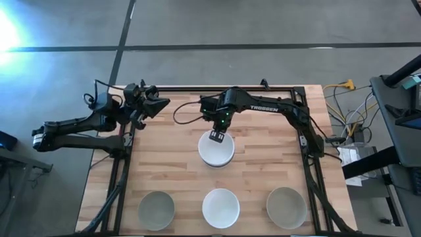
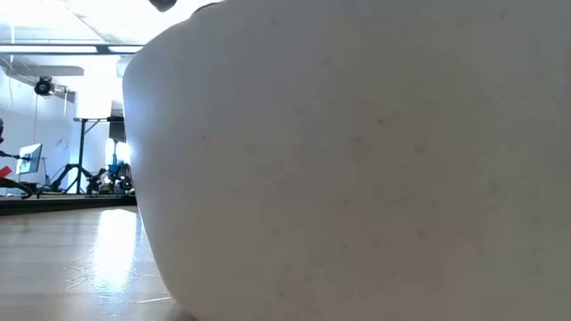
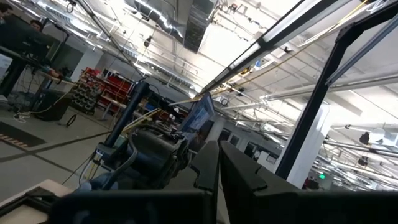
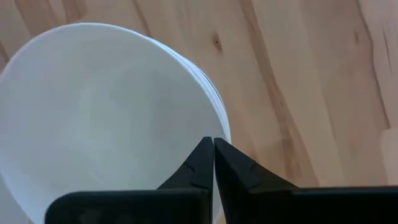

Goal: Nest bowls inside each other
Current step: Stack the white bowl on the other white bowl, then stack the brown bowl on the white bowl

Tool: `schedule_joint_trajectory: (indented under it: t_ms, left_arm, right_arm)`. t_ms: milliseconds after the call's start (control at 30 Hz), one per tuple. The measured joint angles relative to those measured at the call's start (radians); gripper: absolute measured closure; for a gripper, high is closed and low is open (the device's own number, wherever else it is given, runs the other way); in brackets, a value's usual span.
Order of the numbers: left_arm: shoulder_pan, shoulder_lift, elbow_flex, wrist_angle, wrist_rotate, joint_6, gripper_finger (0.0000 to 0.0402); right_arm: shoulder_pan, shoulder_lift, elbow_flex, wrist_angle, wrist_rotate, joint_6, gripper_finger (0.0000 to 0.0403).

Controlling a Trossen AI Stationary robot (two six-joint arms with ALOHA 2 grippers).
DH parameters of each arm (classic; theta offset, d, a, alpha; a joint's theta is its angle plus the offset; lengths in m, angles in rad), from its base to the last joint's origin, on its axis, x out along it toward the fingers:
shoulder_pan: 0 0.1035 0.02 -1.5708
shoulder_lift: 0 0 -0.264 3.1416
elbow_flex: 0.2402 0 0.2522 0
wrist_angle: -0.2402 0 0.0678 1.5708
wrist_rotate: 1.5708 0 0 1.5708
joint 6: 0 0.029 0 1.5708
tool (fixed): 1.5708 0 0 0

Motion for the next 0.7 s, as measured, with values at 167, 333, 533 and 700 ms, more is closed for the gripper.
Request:
schedule_joint_trajectory:
  t_ms: [167, 333, 533, 700]
  left_arm:
    - [0.000, -0.010, 0.000, -0.002, 0.014, -0.001, 0.0402]
    - [-0.001, -0.077, 0.002, -0.087, 0.049, -0.010, 0.0402]
    - [-0.015, -0.209, 0.016, -0.453, 0.048, -0.077, 0.0402]
    - [-0.079, -0.275, 0.046, -0.639, 0.159, -0.184, 0.0402]
  right_arm:
    - [0.000, -0.022, 0.017, -0.002, 0.003, 0.012, 0.0394]
    - [0.000, -0.100, 0.033, 0.000, 0.004, 0.030, 0.0394]
    - [0.007, -0.203, 0.015, 0.011, 0.128, -0.002, 0.0394]
    - [0.006, -0.254, -0.024, 0.008, 0.293, 0.066, 0.0394]
